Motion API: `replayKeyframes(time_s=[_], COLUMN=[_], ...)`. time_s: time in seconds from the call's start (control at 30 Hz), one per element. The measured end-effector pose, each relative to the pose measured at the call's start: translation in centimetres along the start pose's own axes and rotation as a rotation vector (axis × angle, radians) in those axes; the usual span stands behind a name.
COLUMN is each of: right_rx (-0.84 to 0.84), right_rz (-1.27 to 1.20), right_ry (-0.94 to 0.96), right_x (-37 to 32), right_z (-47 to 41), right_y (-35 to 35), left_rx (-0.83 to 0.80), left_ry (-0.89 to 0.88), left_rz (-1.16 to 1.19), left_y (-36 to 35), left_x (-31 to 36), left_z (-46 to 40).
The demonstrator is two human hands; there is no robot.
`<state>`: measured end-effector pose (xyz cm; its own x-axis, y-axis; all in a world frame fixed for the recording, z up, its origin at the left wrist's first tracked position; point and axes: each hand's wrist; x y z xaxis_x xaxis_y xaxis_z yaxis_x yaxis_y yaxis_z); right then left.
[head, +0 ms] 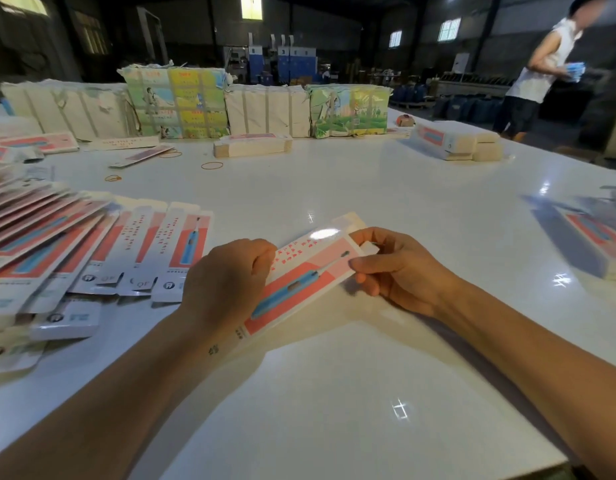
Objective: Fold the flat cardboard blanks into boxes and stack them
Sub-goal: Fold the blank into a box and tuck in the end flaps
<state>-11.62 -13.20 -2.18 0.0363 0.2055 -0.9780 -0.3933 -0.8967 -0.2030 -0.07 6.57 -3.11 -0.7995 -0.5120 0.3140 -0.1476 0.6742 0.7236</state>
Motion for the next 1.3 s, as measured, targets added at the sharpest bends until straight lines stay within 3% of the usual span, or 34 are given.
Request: replayKeyframes(time_s=[0.13,0.23,0.37,0.53,0.7,0.83,1.03,1.3], right_rx=[-0.043,-0.069,-0.098,0.0,0.331,0.292,0.267,0.262], right_rz=[0.007,-0.023,-0.067,0.054,0.363,0.532,0.384,0.579], right_ry=[-0.041,-0.062,-0.046,0.096,0.422,0.53,0.435,0.47], right_x=[0.4,0.3,0.3,0.6,0.7,1.0,1.2,1.3], right_z=[0.0,-0.1,-0.3,-0.1,0.2,0.8,0.4,0.2], right_y=[-0.5,-0.3,-0.1,-0.6,-0.5,-1.5,-1.1,-1.5], left_rx=[-0.191,-0.309,-0.23,-0.212,-0.273,-0.277,-0.293,-0.307], left_ry=[-0.09,-0.056,-0.051,0.065,0.154,0.123,0.075,0.028], left_rz=[-0.21,-0.227,-0.079,0.115,0.123,0.134,0.131,0.015], left_y=[-0.5,-0.7,-0.3,0.6,0.8,0.5,0.2,-0.3], left_x=[1.4,2.0,1.8,1.7,1.8,2.0,2.1,2.2], left_z=[0.2,0.1,0.0,-0.6,-0.9,-0.5,-0.4,-0.2])
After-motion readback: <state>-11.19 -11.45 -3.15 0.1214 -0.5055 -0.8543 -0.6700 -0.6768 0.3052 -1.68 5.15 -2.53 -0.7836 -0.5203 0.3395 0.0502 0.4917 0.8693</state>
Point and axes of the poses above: each hand's wrist, its own z-axis away from the middle knuckle, its own y-axis out of the back of the hand, x = y × z, and after that the axes turned 8 degrees about x, right-handed
